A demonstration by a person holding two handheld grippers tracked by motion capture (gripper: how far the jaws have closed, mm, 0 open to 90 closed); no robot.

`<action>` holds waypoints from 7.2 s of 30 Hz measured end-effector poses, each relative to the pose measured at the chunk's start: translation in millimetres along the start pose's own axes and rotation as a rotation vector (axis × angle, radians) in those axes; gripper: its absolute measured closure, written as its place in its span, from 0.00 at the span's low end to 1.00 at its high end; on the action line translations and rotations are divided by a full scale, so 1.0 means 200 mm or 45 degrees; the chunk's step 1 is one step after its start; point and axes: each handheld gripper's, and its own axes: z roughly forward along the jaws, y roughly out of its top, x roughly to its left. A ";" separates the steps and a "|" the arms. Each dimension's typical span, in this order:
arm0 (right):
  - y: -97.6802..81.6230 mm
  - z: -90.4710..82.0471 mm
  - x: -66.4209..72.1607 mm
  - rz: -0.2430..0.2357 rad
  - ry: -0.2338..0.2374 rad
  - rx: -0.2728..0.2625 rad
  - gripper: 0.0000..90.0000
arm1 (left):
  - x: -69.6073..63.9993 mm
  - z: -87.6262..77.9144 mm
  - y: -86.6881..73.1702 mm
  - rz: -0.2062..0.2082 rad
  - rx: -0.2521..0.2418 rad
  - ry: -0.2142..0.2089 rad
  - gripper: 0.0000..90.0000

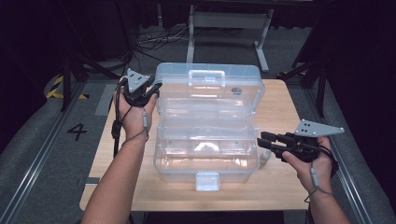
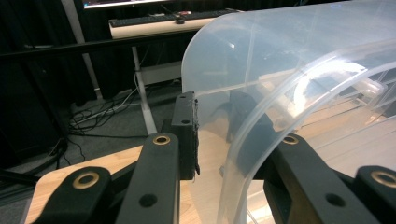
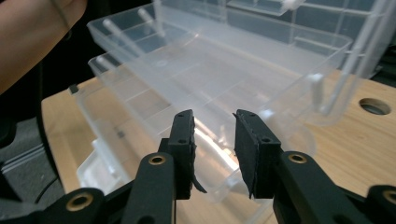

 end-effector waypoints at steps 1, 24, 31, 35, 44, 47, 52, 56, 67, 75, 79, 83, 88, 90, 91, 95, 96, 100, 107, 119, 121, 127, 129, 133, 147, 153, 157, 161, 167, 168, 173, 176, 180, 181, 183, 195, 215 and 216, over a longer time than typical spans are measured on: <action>0.00 0.00 0.00 0.000 0.000 0.000 0.76 | 0.00 0.00 0.00 0.000 0.000 0.000 0.81; -0.21 0.18 0.10 -0.107 0.211 0.370 0.92 | 0.01 0.03 0.02 0.001 0.021 0.010 0.82; -0.23 0.19 0.09 -0.104 0.204 0.371 0.98 | 0.01 0.03 0.02 -0.001 0.022 0.008 0.83; -0.22 0.17 0.09 -0.119 0.149 0.346 1.00 | 0.01 0.03 0.02 0.004 0.025 0.010 0.83; -0.24 0.18 0.08 -0.104 0.117 0.377 1.00 | 0.02 0.04 0.02 -0.005 0.024 0.012 0.84; -0.24 0.18 0.08 -0.092 0.115 0.380 1.00 | 0.02 0.05 0.03 -0.004 0.031 0.012 0.84; -0.23 0.18 0.09 -0.090 0.108 0.389 1.00 | 0.03 0.07 0.04 0.004 0.048 0.023 0.85; -0.24 0.18 0.09 -0.087 0.105 0.384 1.00 | 0.03 0.09 0.04 0.009 0.057 0.031 0.86; -0.23 0.18 0.09 -0.092 0.102 0.389 1.00 | 0.04 0.12 0.03 -0.008 0.031 0.039 0.87; -0.23 0.18 0.09 -0.091 0.101 0.390 1.00 | 0.05 0.15 0.01 -0.020 -0.012 0.036 0.87; -0.23 0.18 0.09 -0.090 0.099 0.397 1.00 | 0.06 0.17 0.00 -0.020 -0.035 0.030 0.87; -0.23 0.19 0.09 -0.095 0.094 0.403 1.00 | 0.08 0.19 -0.02 -0.030 -0.053 0.017 0.87; -0.23 0.20 0.09 -0.101 0.083 0.417 1.00 | 0.09 0.21 -0.02 -0.027 -0.055 0.012 0.87; -0.23 0.20 0.09 -0.106 0.078 0.420 1.00 | 0.10 0.23 -0.02 -0.024 -0.064 0.012 0.87; -0.24 0.21 0.08 -0.110 0.070 0.426 1.00 | 0.10 0.24 -0.03 -0.027 -0.069 0.009 0.87; -0.24 0.22 0.08 -0.095 0.079 0.423 1.00 | 0.11 0.26 -0.04 -0.033 -0.081 0.008 0.88; -0.24 0.22 0.08 -0.101 0.071 0.428 1.00 | 0.11 0.27 -0.04 -0.026 -0.083 0.011 0.88; -0.25 0.22 0.08 -0.093 0.072 0.420 1.00 | 0.11 0.28 -0.05 -0.025 -0.084 0.006 0.88; -0.25 0.21 0.08 -0.073 0.064 0.407 1.00 | 0.13 0.32 -0.05 -0.011 -0.072 -0.003 0.88; -0.25 0.21 0.09 -0.062 0.044 0.411 1.00 | 0.17 0.41 -0.09 -0.014 -0.054 -0.001 0.88; -0.25 0.21 0.09 -0.062 0.043 0.413 1.00 | 0.17 0.42 -0.09 -0.009 -0.050 -0.003 0.88; -0.25 0.22 0.09 -0.060 0.046 0.422 1.00 | 0.18 0.45 -0.11 -0.006 -0.039 -0.008 0.89; -0.25 0.22 0.08 -0.055 0.049 0.420 1.00 | 0.19 0.46 -0.12 -0.011 -0.030 -0.010 0.90; -0.25 0.22 0.09 -0.057 0.045 0.425 1.00 | 0.19 0.48 -0.13 -0.025 -0.027 -0.012 0.90; -0.25 0.22 0.08 -0.049 0.048 0.425 1.00 | 0.22 0.55 -0.18 -0.086 -0.013 -0.026 0.90; -0.25 0.22 0.08 -0.045 0.049 0.423 1.00 | 0.22 0.57 -0.19 -0.103 -0.011 -0.029 0.90; -0.25 0.22 0.08 -0.047 0.052 0.427 1.00 | 0.24 0.58 -0.21 -0.118 -0.003 -0.044 0.89; -0.25 0.23 0.08 -0.049 0.055 0.426 1.00 | 0.25 0.60 -0.22 -0.137 0.002 -0.056 0.89; -0.25 0.23 0.08 -0.045 0.059 0.425 1.00 | 0.26 0.61 -0.24 -0.151 0.014 -0.068 0.88; -0.25 0.23 0.08 -0.044 0.060 0.425 1.00 | 0.26 0.62 -0.24 -0.152 0.008 -0.070 0.88; -0.25 0.23 0.08 -0.044 0.061 0.426 1.00 | 0.26 0.63 -0.26 -0.170 0.027 -0.065 0.88; -0.25 0.23 0.08 -0.042 0.062 0.423 1.00 | 0.27 0.65 -0.27 -0.183 0.029 -0.068 0.88; -0.25 0.23 0.08 -0.040 0.065 0.423 1.00 | 0.27 0.66 -0.28 -0.184 0.034 -0.065 0.88; -0.25 0.23 0.08 -0.039 0.066 0.423 1.00 | 0.27 0.66 -0.28 -0.184 0.035 -0.067 0.88; -0.25 0.23 0.07 -0.035 0.070 0.421 1.00 | 0.27 0.67 -0.29 -0.188 0.038 -0.065 0.88; -0.25 0.23 0.07 -0.032 0.068 0.422 1.00 | 0.27 0.69 -0.32 -0.190 0.077 -0.057 0.86; -0.26 0.23 0.07 -0.019 0.064 0.407 1.00 | 0.30 0.72 -0.38 -0.244 0.167 -0.058 0.84; -0.26 0.23 0.07 -0.019 0.064 0.407 1.00 | 0.30 0.71 -0.37 -0.249 0.160 -0.059 0.84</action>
